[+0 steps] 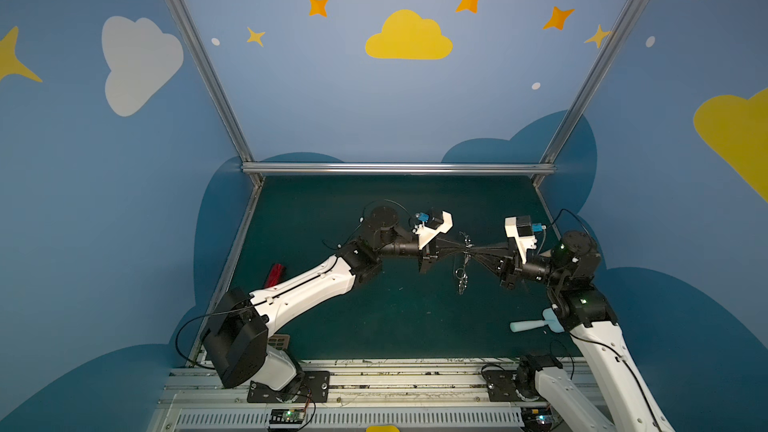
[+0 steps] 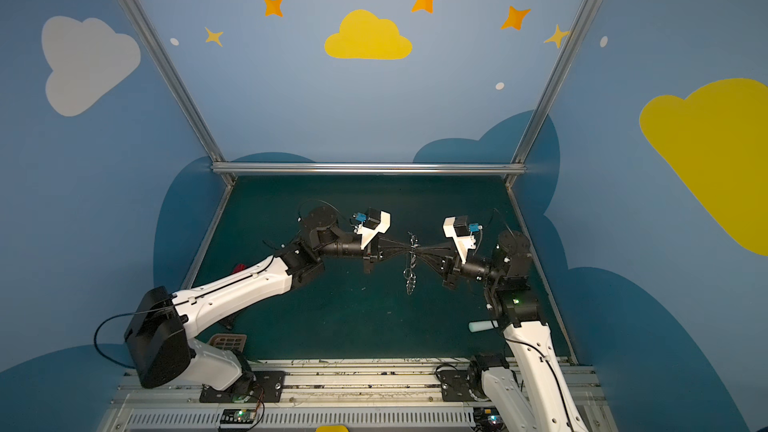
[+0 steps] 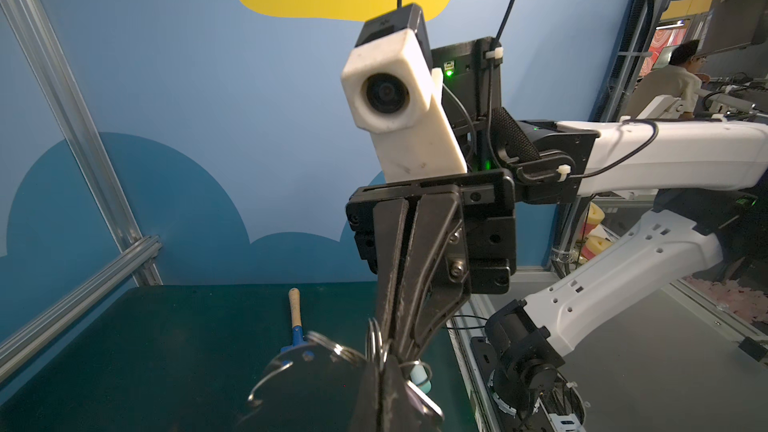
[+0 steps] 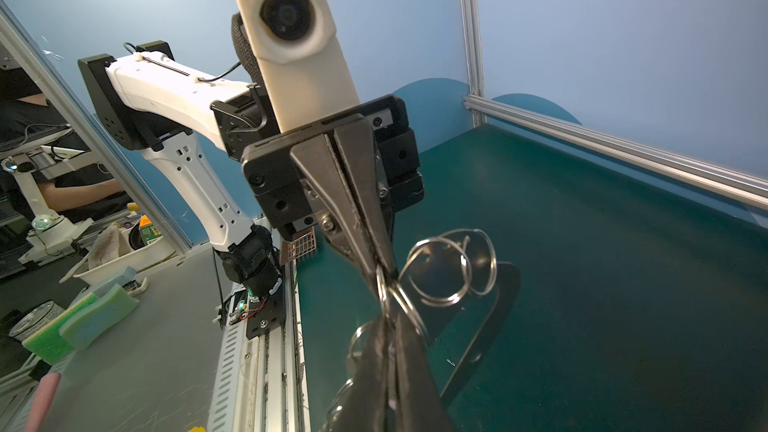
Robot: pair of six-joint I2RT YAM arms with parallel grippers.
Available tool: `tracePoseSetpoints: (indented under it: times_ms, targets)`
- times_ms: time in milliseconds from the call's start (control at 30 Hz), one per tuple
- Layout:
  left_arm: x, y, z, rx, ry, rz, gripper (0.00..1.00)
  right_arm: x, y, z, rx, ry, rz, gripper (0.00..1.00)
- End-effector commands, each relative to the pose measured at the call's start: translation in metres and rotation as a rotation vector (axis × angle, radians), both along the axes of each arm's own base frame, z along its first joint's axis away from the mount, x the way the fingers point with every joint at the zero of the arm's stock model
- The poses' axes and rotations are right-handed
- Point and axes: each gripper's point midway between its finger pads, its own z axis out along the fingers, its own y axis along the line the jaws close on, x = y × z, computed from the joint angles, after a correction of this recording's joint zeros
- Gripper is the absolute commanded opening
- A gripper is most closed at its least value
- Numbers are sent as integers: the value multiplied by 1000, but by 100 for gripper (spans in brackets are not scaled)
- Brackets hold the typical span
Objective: Put the keys on the keyring
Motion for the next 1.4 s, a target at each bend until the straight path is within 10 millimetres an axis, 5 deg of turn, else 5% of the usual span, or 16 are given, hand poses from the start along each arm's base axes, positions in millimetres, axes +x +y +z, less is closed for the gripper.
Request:
tracePoseSetpoints:
  times_ms: [0, 467, 867, 1133, 1367]
  targets:
    - [-2, -2, 11, -30, -22, -16, 4, -9, 4, 11, 13, -32, 55, 8]
    - [-6, -12, 6, 8, -26, -37, 4, -25, 13, 16, 8, -49, 157, 0]
    - [-10, -9, -6, 76, -42, -22, 4, -18, 5, 15, -26, -64, 50, 0]
    - [0, 4, -14, 180, -129, 68, 30, -15, 0, -6, -128, 60, 11, 0]
    - [7, 19, -19, 314, -255, 117, 33, -15, -4, -24, -226, 140, -6, 0]
